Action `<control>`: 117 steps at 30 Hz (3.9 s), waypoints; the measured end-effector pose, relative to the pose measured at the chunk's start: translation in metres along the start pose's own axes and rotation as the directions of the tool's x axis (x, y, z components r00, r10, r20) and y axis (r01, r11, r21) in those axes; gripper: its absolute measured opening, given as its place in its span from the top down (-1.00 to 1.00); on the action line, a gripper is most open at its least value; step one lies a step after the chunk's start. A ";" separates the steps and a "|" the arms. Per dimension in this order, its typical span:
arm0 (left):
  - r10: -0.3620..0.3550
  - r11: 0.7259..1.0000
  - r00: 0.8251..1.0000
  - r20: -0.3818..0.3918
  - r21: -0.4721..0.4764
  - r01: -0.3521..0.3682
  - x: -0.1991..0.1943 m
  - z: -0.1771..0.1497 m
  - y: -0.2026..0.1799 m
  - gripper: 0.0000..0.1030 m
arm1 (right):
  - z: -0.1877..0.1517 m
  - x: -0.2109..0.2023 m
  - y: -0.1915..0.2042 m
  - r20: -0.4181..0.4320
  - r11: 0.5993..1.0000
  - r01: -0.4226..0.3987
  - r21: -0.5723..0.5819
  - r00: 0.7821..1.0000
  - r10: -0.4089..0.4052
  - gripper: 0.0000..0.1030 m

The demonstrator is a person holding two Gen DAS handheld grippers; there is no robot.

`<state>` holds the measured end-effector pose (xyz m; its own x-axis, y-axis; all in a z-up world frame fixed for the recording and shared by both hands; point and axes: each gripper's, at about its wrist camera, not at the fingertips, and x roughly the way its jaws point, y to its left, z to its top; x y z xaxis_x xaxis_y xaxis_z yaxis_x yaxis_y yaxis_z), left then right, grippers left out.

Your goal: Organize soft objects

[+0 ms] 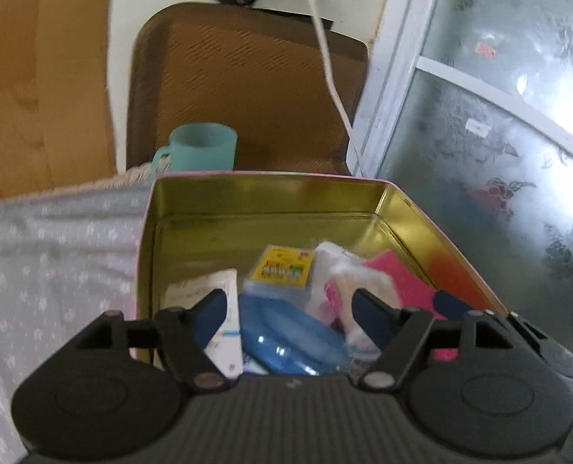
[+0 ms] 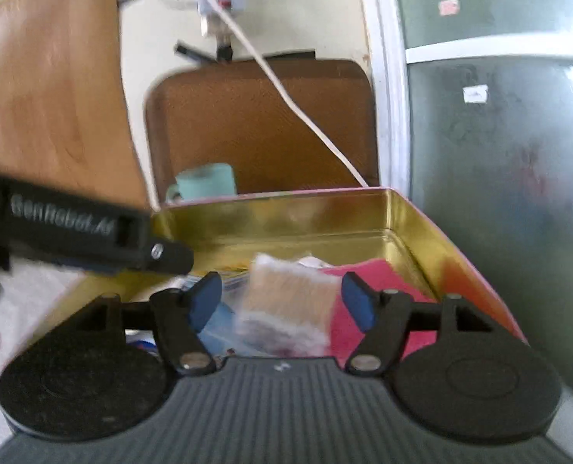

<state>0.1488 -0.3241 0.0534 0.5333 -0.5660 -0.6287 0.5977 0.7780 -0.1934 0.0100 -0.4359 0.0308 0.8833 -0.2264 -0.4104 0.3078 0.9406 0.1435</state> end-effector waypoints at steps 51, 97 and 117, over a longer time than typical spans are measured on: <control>0.417 0.909 0.900 0.130 -0.046 -0.415 -0.209 -0.202 0.102 -0.99 | -0.101 -0.165 0.148 -0.043 0.979 -0.205 -0.019 0.978 0.204 -0.90; 0.338 0.932 0.929 0.147 0.081 -0.352 -0.230 -0.211 0.040 -0.99 | -0.084 -0.207 0.105 0.126 0.984 -0.059 0.165 0.991 0.038 -0.94; 0.334 0.933 0.934 0.129 0.098 -0.347 -0.230 -0.211 0.033 -0.99 | -0.086 -0.202 0.106 0.102 0.985 -0.056 0.166 0.994 0.039 -0.94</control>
<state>-0.0806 -0.1106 0.0324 0.7748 -0.3043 -0.5542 0.4311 0.8954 0.1111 -0.1660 -0.2687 0.0509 0.9261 -0.2138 -0.3108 0.3122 0.8968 0.3135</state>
